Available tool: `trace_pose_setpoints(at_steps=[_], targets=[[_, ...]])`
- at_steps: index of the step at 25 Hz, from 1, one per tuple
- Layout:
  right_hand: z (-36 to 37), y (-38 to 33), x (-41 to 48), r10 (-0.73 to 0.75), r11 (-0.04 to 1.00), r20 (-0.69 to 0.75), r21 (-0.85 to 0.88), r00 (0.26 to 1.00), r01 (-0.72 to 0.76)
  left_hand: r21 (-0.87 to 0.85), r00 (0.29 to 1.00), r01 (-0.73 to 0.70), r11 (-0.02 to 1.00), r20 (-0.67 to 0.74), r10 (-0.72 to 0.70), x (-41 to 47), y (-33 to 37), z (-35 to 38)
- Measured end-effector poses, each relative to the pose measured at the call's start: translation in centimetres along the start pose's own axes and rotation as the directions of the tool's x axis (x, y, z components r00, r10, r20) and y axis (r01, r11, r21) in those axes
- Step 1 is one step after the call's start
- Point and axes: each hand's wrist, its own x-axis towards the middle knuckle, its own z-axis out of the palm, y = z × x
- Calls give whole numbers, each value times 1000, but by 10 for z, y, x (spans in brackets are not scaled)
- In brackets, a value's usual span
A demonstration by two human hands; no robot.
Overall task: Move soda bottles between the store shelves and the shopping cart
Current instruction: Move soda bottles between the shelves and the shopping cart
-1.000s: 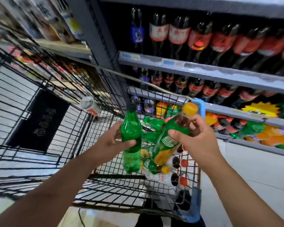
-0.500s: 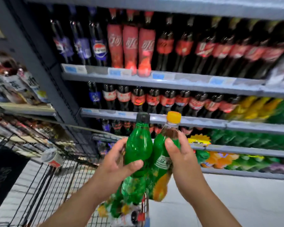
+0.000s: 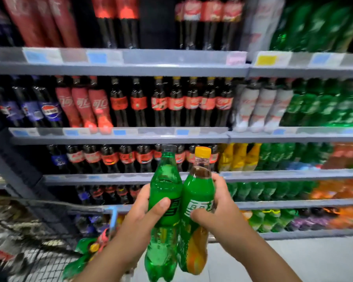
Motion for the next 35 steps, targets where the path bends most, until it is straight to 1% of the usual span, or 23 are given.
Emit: trace_pose_setpoints(at_steps=[3,6,9,12,16,18,21,24,25,27,29,32,34,35], targets=[[-69,-13,-11,-38,997,-54,-67,998,34,17,997,-55,998,57,54,28,8,63],[-123,-26,-16,-116,993,-177,-43,977,111,60,986,-141,988,96,135,60,24,119],[-173,-42,-17,-199,980,-305,-67,931,187,127,967,-236,963,128,220,94,41,165],[-218,-56,-10,-275,961,-396,-98,876,257,184,944,-322,929,134,301,129,54,200],[-270,-74,14,-334,942,-469,-204,817,268,204,896,-442,874,147,419,184,66,240],[-299,-85,34,-378,923,-480,-260,792,283,238,861,-508,828,156,483,218,73,259],[-338,-103,67,-477,869,-458,-372,750,326,247,803,-596,764,168,572,270,90,288],[-378,-129,104,-563,811,-436,-456,702,367,193,741,-672,715,177,648,324,117,320],[-392,-136,115,-579,800,-443,-467,684,375,164,714,-700,695,183,676,339,126,331],[-417,-152,130,-619,772,-448,-497,645,395,144,638,-770,622,166,752,360,144,349],[-445,-168,141,-654,752,-461,-484,600,448,147,557,-830,539,148,817,378,160,368],[-487,-196,151,-723,690,-467,-449,508,568,164,470,-880,446,162,868,400,178,395],[-515,-211,157,-747,660,-458,-428,482,617,160,410,-909,384,178,895,411,186,413],[-530,-218,161,-755,650,-452,-419,475,634,171,392,-916,364,176,903,416,189,422]])
